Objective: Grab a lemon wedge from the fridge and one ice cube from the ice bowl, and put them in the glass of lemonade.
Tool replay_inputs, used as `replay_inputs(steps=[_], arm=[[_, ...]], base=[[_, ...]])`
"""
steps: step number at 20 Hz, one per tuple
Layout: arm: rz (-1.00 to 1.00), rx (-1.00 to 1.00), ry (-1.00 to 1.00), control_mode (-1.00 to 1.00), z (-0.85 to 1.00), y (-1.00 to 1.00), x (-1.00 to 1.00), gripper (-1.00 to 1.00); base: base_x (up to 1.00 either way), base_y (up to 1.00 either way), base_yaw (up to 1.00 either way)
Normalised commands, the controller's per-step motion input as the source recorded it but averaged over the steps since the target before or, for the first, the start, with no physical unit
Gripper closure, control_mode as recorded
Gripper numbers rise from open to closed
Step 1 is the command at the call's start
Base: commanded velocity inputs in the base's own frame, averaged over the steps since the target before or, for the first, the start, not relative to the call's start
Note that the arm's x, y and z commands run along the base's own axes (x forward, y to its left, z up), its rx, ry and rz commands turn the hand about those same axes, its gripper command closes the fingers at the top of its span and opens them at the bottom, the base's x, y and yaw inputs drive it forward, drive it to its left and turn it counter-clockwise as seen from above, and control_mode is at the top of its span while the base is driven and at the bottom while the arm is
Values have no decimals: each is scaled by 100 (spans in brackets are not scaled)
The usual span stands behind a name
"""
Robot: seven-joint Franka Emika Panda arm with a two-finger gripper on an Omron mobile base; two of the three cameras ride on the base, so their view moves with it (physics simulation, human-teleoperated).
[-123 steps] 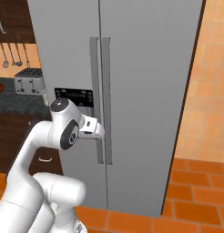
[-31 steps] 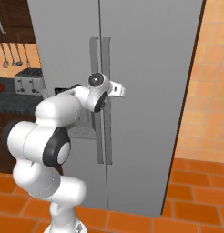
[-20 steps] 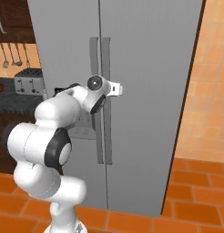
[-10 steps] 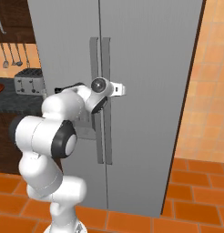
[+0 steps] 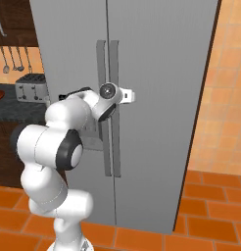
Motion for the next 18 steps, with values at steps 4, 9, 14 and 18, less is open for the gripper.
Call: replay_inputs(steps=[4, 9, 14, 18], arm=[[-6, 0, 1, -100, 0, -14, -14, 100], [-12, 6, 0, -100, 17, -47, -51, 100], [-15, 12, 0, -100, 9, -61, -86, 100], [-18, 14, 0, -100, 8, -56, -95, 100]], base=[[0, 0, 0], [0, 0, 0], [0, 0, 0], [0, 0, 0]])
